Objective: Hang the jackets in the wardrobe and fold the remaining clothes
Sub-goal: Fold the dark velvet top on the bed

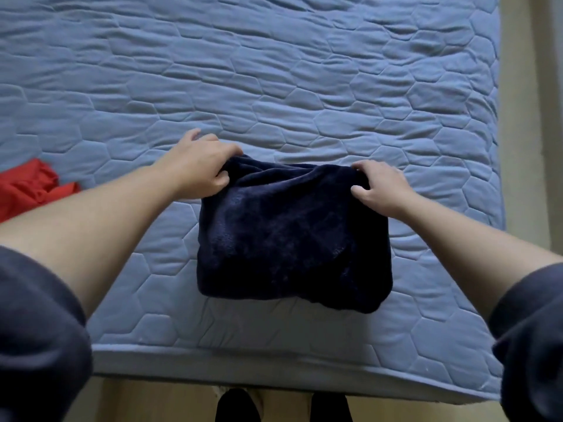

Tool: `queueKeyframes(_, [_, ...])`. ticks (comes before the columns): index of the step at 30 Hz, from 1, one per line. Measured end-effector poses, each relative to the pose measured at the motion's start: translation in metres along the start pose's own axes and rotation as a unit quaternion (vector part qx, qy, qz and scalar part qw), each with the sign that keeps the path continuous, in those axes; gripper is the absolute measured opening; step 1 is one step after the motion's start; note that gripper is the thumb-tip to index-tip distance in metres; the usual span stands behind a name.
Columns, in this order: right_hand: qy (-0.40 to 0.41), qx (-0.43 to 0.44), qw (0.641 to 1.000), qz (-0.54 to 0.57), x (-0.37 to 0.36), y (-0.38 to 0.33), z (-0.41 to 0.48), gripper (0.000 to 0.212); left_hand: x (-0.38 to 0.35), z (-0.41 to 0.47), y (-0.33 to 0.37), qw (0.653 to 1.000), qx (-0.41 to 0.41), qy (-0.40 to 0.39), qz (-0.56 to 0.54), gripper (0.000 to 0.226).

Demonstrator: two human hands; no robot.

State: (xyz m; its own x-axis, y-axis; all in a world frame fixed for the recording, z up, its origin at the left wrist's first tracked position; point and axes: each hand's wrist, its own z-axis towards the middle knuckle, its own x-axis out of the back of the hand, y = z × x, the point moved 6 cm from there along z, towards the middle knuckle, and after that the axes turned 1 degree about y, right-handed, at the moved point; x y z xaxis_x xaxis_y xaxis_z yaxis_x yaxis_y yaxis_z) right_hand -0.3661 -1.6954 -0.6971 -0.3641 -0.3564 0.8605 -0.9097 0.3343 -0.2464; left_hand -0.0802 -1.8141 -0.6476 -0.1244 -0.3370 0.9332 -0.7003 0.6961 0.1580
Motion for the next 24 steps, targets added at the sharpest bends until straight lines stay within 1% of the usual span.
queueKeyframes(1, [-0.014, 0.010, 0.999, -0.030, 0.001, -0.003, 0.003, 0.045, 0.000, 0.002, -0.001, 0.999, -0.018, -0.020, 0.029, 0.030])
queueKeyframes(2, [-0.021, 0.021, 0.999, -0.034, 0.004, -0.004, 0.006, 0.037, 0.001, 0.004, -0.003, 0.997, -0.028, -0.040, 0.062, 0.025])
queueKeyframes(4, [-0.009, 0.015, 0.999, 0.039, 0.013, -0.003, 0.008, 0.012, 0.002, 0.007, -0.014, 0.991, -0.020, -0.068, 0.111, 0.024])
queueKeyframes(5, [0.009, -0.002, 0.997, 0.083, 0.017, 0.001, 0.007, 0.010, 0.004, 0.009, -0.020, 0.991, 0.000, -0.066, 0.118, 0.025])
queueKeyframes(7, [0.044, -0.048, 0.991, 0.116, 0.019, 0.010, 0.011, 0.014, 0.003, 0.015, -0.027, 0.989, 0.068, -0.065, 0.110, 0.024])
queueKeyframes(9, [0.062, -0.103, 0.990, 0.076, 0.012, 0.012, 0.013, 0.023, -0.002, 0.021, -0.022, 0.982, 0.153, -0.066, 0.084, 0.016])
queueKeyframes(10, [0.077, -0.125, 0.988, 0.050, 0.008, 0.009, 0.011, 0.032, -0.004, 0.022, -0.017, 0.976, 0.203, -0.055, 0.056, 0.019])
queueKeyframes(11, [0.102, -0.138, 0.985, 0.033, 0.007, 0.002, 0.006, 0.041, -0.004, 0.019, -0.009, 0.967, 0.253, -0.031, 0.008, 0.029])
queueKeyframes(12, [0.125, -0.139, 0.982, 0.028, 0.007, -0.009, -0.003, 0.051, -0.003, 0.013, 0.000, 0.957, 0.288, 0.007, -0.046, 0.038])
queueKeyframes(13, [0.145, -0.124, 0.981, 0.034, 0.006, -0.023, -0.015, 0.058, 0.000, 0.005, 0.013, 0.951, 0.292, 0.054, -0.088, 0.044])
queueKeyframes(14, [0.159, -0.091, 0.982, 0.040, 0.004, -0.038, -0.028, 0.063, 0.004, -0.005, 0.028, 0.953, 0.265, 0.102, -0.105, 0.048])
queueKeyframes(15, [0.168, -0.050, 0.983, 0.043, 0.003, -0.053, -0.043, 0.065, 0.006, -0.016, 0.044, 0.961, 0.217, 0.141, -0.101, 0.052])
queueKeyframes(17, [0.177, 0.024, 0.983, 0.036, -0.003, -0.079, -0.072, 0.067, 0.006, -0.039, 0.075, 0.976, 0.121, 0.173, -0.062, 0.057])
queueKeyframes(18, [0.174, 0.056, 0.983, 0.030, -0.008, -0.089, -0.083, 0.066, 0.002, -0.049, 0.086, 0.981, 0.088, 0.169, -0.044, 0.059])
queueKeyframes(20, [0.160, 0.108, 0.981, 0.020, -0.023, -0.106, -0.094, 0.065, -0.013, -0.060, 0.100, 0.988, 0.053, 0.147, -0.015, 0.061])
queueKeyframes(22, [0.131, 0.121, 0.984, 0.007, -0.041, -0.112, -0.089, 0.063, -0.030, -0.057, 0.100, 0.992, 0.051, 0.110, 0.012, 0.062])
queueKeyframes(24, [0.098, 0.102, 0.990, -0.021, -0.062, -0.107, -0.076, 0.062, -0.053, -0.048, 0.086, 0.994, 0.081, 0.065, 0.033, 0.063])
